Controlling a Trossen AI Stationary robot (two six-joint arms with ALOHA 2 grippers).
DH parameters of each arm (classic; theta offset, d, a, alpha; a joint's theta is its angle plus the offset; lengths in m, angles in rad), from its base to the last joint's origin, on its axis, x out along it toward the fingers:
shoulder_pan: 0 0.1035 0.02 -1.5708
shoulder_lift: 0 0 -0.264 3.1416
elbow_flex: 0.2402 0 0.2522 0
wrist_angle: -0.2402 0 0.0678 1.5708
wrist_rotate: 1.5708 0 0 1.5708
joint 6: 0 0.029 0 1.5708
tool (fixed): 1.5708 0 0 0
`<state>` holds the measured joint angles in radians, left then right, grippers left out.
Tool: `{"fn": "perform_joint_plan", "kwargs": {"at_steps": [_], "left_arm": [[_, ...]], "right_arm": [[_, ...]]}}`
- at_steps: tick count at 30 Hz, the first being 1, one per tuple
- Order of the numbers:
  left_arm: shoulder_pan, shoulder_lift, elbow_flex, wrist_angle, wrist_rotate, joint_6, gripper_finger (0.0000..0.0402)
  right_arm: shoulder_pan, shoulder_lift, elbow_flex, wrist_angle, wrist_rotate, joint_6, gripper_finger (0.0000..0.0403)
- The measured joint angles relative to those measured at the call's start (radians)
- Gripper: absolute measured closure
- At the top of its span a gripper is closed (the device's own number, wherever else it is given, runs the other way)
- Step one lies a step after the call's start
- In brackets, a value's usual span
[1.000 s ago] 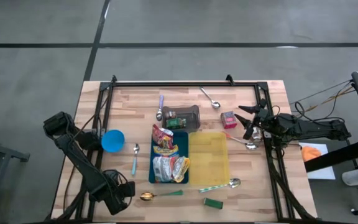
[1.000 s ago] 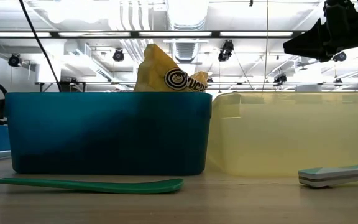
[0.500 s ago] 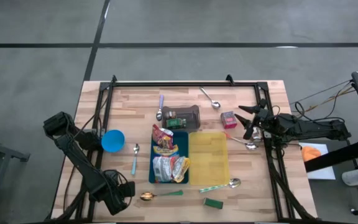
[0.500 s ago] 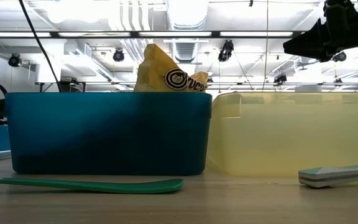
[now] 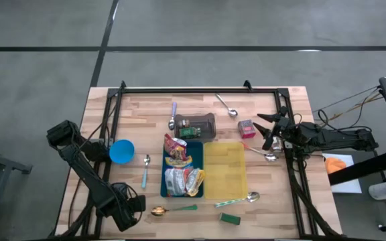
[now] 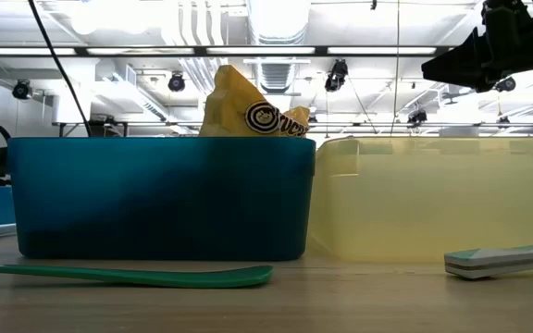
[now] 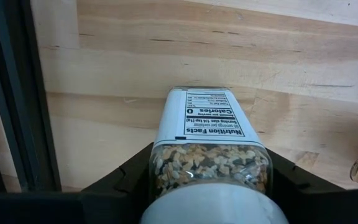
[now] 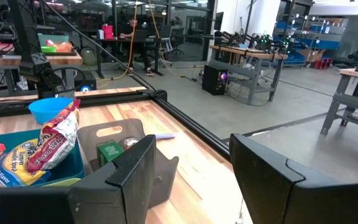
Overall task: Pick & Place Food Item
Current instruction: Put the white spice bottle into the black bin
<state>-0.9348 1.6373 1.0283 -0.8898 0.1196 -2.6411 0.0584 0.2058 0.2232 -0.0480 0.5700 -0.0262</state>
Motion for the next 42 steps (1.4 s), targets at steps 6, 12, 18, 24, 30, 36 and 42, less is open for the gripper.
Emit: {"fn": "perform_joint_plan", "kwargs": {"at_steps": [6, 12, 18, 24, 30, 36, 42], "left_arm": [[0.001, -0.021, -0.002, -0.010, -0.012, 0.000, 0.0207], [0.007, -0.074, -0.002, -0.014, -0.027, 0.000, 0.0208], [0.034, -0.152, -0.001, -0.036, -0.048, 0.001, 0.0208], [0.082, -0.237, 0.000, -0.114, -0.132, 0.105, 0.0208], [0.160, -0.310, 0.000, -0.179, -0.223, 0.304, 0.0208], [0.262, -0.372, 0.000, -0.247, -0.314, 0.543, 0.0208], [0.391, -0.419, 0.002, -0.260, -0.378, 0.842, 0.0208]], "right_arm": [[0.000, 0.000, 0.000, 0.000, 0.000, 0.000, 0.0203], [0.000, 0.000, 0.000, 0.000, 0.000, 0.000, 0.0203], [0.000, 0.000, 0.000, 0.000, 0.000, 0.000, 0.0203], [0.000, 0.000, 0.000, 0.000, 0.000, 0.000, 0.0203], [0.000, 0.000, 0.000, 0.000, 0.000, 0.000, 0.0203], [0.000, 0.000, 0.000, 0.000, 0.000, 0.000, 0.0203], [0.000, 0.000, 0.000, 0.000, 0.000, 0.000, 0.0203]]}}
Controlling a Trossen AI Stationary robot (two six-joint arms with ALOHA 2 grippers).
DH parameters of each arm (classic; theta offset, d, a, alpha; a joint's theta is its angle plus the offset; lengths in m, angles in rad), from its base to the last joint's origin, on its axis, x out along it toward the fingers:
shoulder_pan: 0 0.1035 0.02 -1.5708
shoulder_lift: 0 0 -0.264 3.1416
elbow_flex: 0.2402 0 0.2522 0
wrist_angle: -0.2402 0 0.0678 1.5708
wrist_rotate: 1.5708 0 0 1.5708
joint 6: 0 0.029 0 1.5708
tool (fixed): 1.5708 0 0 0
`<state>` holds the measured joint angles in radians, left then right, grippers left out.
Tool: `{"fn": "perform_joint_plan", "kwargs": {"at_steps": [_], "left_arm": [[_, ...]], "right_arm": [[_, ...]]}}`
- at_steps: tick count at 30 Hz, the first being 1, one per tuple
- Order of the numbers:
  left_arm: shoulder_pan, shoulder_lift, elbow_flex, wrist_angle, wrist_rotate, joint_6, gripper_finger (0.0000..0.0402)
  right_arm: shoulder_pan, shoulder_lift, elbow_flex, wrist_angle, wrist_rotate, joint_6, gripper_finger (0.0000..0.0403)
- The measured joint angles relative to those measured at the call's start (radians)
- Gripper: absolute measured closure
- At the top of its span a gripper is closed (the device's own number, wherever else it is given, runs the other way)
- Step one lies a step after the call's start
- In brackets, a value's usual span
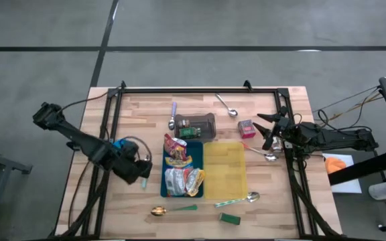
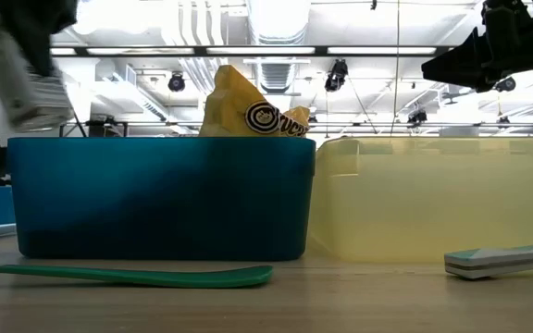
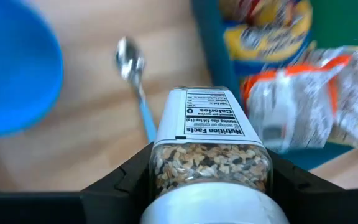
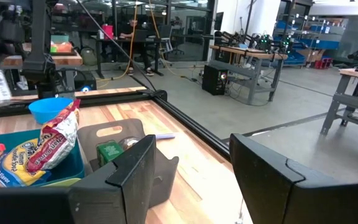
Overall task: Pick & Place Food Item
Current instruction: Put the white spice bottle into the black bin
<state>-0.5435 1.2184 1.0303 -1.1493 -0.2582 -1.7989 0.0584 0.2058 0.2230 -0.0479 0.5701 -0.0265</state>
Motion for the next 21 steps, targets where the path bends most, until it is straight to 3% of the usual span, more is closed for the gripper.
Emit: {"fn": "perform_joint_plan", "kwargs": {"at_steps": [11, 17, 21], "left_arm": [[0.228, -0.018, 0.104, 0.050, -0.237, 0.623, 0.0208], [0.391, -0.017, 0.111, 0.196, -0.241, 0.972, 0.0208], [0.519, -0.009, 0.111, 0.297, -0.165, 1.153, 0.0208]], "right_arm": [[0.000, 0.000, 0.000, 0.000, 0.000, 0.000, 0.0203], [0.000, 0.000, 0.000, 0.000, 0.000, 0.000, 0.0203], [0.000, 0.000, 0.000, 0.000, 0.000, 0.000, 0.0203]]}}
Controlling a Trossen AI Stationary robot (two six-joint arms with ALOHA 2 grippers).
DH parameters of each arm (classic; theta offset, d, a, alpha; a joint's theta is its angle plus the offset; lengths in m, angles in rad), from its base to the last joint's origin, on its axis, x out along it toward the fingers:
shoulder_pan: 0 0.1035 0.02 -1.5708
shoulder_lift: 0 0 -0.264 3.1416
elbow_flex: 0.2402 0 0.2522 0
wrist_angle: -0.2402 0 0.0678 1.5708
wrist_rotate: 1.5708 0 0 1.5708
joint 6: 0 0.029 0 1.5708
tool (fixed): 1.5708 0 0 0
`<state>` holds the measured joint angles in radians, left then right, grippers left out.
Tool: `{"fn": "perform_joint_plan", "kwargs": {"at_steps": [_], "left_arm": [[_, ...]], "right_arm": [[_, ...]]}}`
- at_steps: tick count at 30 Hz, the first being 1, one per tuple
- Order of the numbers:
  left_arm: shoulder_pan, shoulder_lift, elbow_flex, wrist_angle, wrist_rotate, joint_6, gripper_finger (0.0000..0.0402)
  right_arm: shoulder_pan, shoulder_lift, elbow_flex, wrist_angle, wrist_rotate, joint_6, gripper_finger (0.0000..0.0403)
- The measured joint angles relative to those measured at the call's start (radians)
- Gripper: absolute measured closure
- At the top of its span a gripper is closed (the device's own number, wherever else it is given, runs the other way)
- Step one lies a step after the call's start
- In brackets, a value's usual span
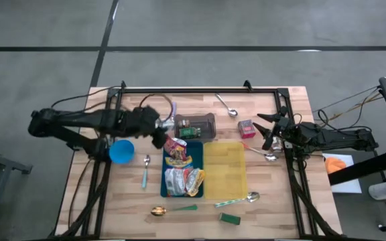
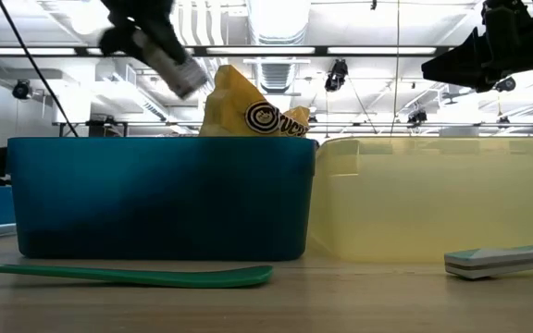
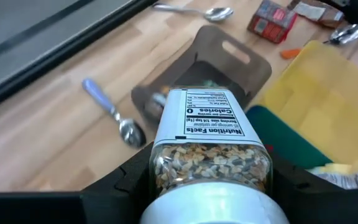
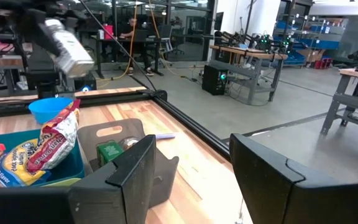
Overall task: Pick & Place Food Item
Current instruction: Put the white spice bottle into the black bin
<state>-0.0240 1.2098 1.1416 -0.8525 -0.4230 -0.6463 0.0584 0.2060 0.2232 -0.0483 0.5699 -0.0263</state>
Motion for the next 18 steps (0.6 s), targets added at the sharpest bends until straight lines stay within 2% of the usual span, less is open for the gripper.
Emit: {"fn": "perform_joint_plan", "kwargs": {"at_steps": [5, 11, 18], "left_arm": [[0.144, 0.051, 0.000, 0.111, 0.128, 0.192, 0.0208], [0.288, 0.155, 0.018, 0.164, 0.257, 0.310, 0.0208], [0.356, 0.327, 0.115, 0.177, 0.313, 0.427, 0.0208]], "right_arm": [[0.000, 0.001, 0.000, 0.000, 0.000, 0.000, 0.0203], [0.000, 0.001, 0.000, 0.000, 0.000, 0.000, 0.0203], [0.000, 0.001, 0.000, 0.000, 0.000, 0.000, 0.0203]]}}
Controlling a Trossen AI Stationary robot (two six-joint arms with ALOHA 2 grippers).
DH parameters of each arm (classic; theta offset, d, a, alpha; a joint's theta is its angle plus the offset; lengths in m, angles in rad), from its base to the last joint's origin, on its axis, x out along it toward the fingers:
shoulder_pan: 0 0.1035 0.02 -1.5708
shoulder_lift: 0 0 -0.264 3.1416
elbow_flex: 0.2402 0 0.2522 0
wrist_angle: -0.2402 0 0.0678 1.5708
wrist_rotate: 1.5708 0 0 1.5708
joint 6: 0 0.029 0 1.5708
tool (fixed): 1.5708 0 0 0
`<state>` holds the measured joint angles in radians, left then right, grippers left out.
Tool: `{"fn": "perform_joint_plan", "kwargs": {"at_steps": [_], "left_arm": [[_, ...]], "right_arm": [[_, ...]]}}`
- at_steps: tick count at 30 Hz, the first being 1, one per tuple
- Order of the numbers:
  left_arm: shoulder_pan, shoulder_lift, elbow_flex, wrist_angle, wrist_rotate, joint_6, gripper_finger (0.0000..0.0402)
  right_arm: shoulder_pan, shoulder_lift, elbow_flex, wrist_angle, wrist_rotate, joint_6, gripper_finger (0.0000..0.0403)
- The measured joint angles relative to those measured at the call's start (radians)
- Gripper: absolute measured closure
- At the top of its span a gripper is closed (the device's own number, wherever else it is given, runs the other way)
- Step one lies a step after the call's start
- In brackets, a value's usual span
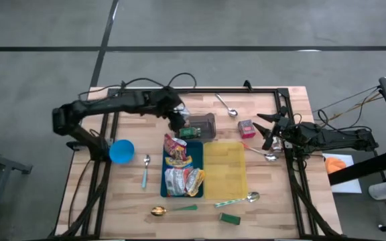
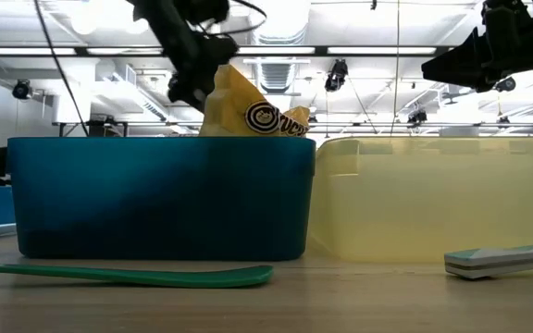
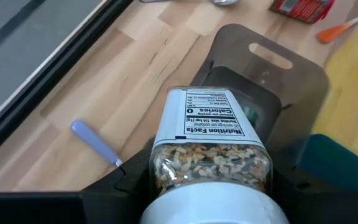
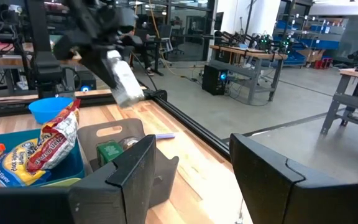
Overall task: Pick & Place Food Item
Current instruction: Put the white spice bottle into the black bin
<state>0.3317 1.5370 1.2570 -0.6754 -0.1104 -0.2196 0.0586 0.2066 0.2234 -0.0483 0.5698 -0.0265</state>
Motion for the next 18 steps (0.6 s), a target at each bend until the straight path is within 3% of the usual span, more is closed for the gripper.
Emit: {"fn": "perform_joint_plan", "kwargs": {"at_steps": [10, 18], "left_arm": [[0.003, 0.264, 0.204, -0.051, 0.010, 0.105, 0.0208], [0.004, 0.372, 0.251, -0.046, 0.006, 0.137, 0.0208]], "right_arm": [[0.000, -0.001, 0.000, 0.000, 0.000, 0.000, 0.0203], [0.000, -0.001, 0.000, 0.000, 0.000, 0.000, 0.0203]]}}
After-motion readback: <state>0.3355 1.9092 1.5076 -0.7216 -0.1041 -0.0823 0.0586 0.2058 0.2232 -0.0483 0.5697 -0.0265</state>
